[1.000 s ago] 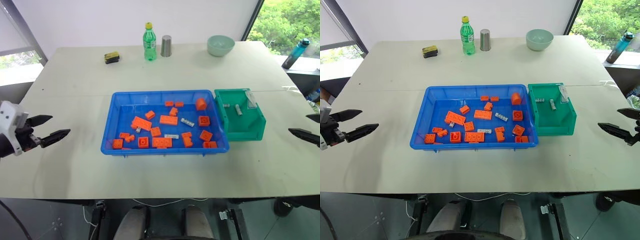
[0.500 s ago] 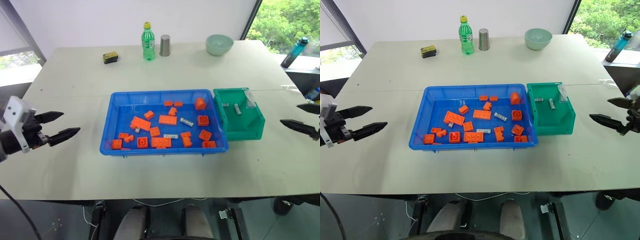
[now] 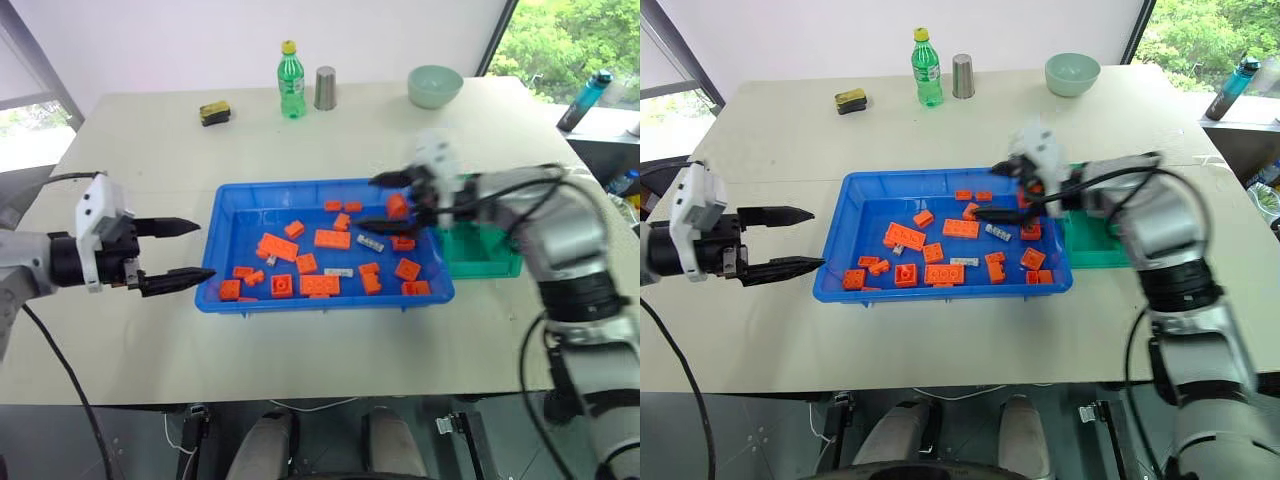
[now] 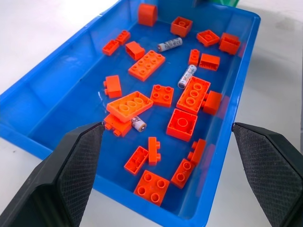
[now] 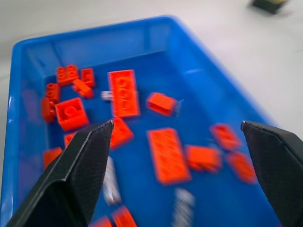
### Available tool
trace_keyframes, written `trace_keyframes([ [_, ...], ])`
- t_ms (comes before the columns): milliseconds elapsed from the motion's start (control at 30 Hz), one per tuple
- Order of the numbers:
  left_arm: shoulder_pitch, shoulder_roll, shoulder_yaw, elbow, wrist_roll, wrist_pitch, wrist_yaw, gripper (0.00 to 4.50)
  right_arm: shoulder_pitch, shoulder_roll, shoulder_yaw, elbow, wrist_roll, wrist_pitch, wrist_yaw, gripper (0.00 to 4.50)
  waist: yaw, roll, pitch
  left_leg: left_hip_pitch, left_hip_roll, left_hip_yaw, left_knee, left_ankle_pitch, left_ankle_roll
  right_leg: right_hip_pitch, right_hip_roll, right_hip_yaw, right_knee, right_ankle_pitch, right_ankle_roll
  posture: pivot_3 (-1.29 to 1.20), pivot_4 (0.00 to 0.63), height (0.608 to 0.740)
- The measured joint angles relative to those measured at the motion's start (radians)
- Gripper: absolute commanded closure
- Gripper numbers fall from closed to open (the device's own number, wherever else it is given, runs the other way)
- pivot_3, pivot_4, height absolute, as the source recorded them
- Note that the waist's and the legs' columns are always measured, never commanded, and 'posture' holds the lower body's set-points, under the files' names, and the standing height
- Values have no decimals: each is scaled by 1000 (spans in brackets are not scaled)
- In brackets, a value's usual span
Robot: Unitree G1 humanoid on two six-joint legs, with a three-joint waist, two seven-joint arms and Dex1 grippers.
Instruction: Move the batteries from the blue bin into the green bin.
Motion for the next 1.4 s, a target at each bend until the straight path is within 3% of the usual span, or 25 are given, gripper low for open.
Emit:
trace_keyframes([
  [267, 13, -10, -19, -6, 25, -23, 4, 0, -52, 231, 163, 146, -123, 41, -109, 56, -18, 0, 0, 0, 0, -2, 0, 0, -1, -1, 1, -1, 2, 0, 0, 0, 150, 727],
  [667, 19, -34, -24, -22, 34, -23, 37, 0, -138, 408, 195, 443, -236, -60, -137, 56, -30, 0, 0, 0, 0, -4, 0, 1, -1, -1, 1, -2, 3, 0, 0, 0, 150, 727],
  [767, 19, -37, -24, -23, 34, -23, 39, 0, -148, 432, 199, 479, -258, -94, -128, 911, -31, 0, 0, 0, 0, -5, 0, 1, -1, -1, 1, -2, 3, 0, 0, 0, 150, 727],
  [933, 17, -45, -29, -22, 37, -24, 49, 0, -146, 452, 204, 517, -286, -114, -115, 3349, -31, 0, 0, 0, 0, -5, 0, 1, -1, -1, 1, -2, 3, 0, 0, 0, 150, 727],
  [1200, 1, -46, -33, -19, 38, -38, 56, 0, -158, 476, 185, 564, -311, -160, -149, 3387, -32, 0, 0, 0, 0, -6, 0, 1, -2, -1, 1, -3, 4, 0, 0, 0, 150, 727],
  [1400, -21, -55, -51, -11, 40, -41, 61, 0, -323, 610, 114, 787, -323, -296, -243, 3387, -59, 0, 0, 0, 0, -9, -2, 2, -3, -1, 2, -4, 5, 0, 0, 0, 150, 727],
])
